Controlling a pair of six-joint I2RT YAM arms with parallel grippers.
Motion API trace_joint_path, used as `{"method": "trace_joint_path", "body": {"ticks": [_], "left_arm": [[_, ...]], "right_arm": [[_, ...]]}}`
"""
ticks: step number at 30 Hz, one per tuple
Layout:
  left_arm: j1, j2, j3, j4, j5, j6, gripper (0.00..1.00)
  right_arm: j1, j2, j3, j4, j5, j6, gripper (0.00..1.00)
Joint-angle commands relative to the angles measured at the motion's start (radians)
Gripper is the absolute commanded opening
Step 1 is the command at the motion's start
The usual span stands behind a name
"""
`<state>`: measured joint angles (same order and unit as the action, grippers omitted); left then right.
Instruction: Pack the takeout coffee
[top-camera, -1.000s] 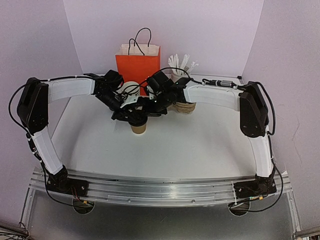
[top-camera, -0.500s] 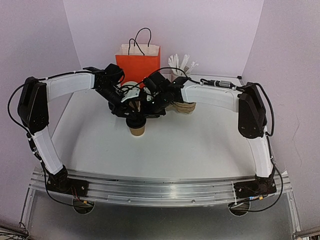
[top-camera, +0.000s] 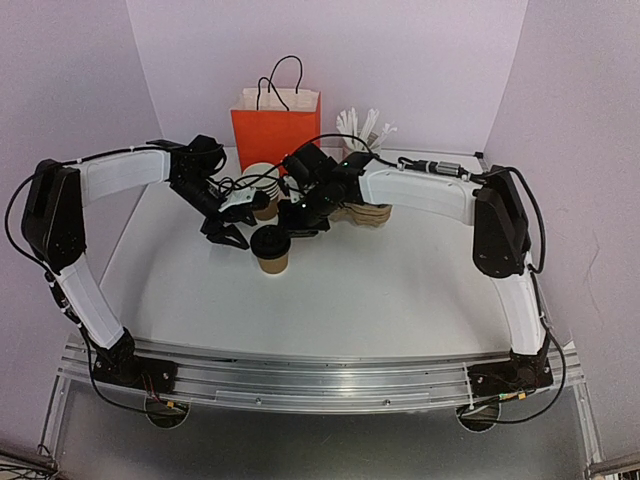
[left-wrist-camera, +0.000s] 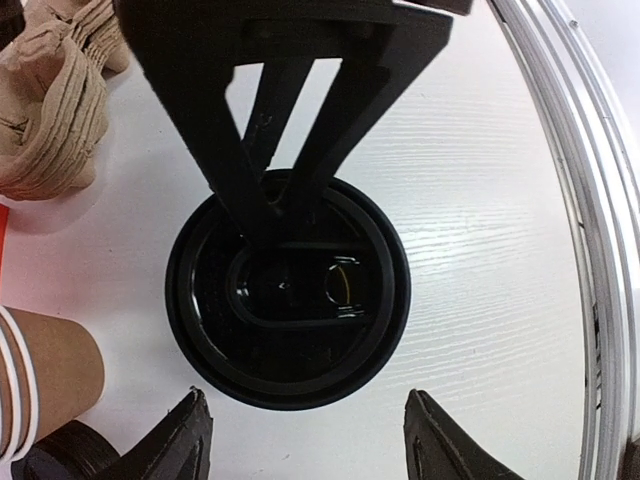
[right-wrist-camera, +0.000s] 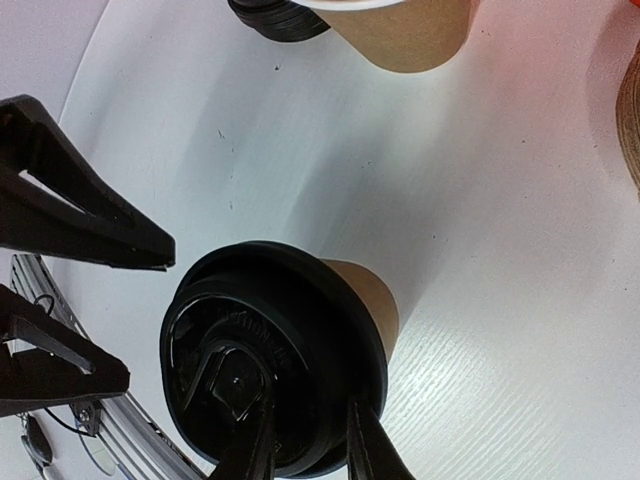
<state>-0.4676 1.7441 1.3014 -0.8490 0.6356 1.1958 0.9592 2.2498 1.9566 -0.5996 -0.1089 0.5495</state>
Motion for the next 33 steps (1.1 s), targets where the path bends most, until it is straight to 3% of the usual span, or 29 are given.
{"method": "trace_joint_path", "body": {"ticks": [1, 5, 15, 21, 33], "left_arm": [[-0.003, -0.045, -0.035, 0.03, 0.036, 0.028, 0.66], [-0.005, -0.036, -0.05, 0.096, 0.037, -0.011, 0.67], [-0.017, -0.011, -0.105, 0.153, -0.018, 0.004, 0.51], [-0.055, -0.014, -0.201, 0.242, -0.064, -0.003, 0.49], [-0.095, 0.027, -0.251, 0.279, -0.079, -0.023, 0.45]], "right_arm": [[0.005, 0.029, 0.033, -0.03, -0.006, -0.008, 0.22], [0.004, 0.035, 0.036, -0.03, -0.01, -0.008, 0.22], [0.004, 0.037, 0.037, -0.031, -0.009, -0.003, 0.22], [0.004, 0.042, 0.02, -0.029, -0.01, 0.006, 0.22], [0.014, 0.039, -0.033, -0.028, 0.001, 0.022, 0.22]]}}
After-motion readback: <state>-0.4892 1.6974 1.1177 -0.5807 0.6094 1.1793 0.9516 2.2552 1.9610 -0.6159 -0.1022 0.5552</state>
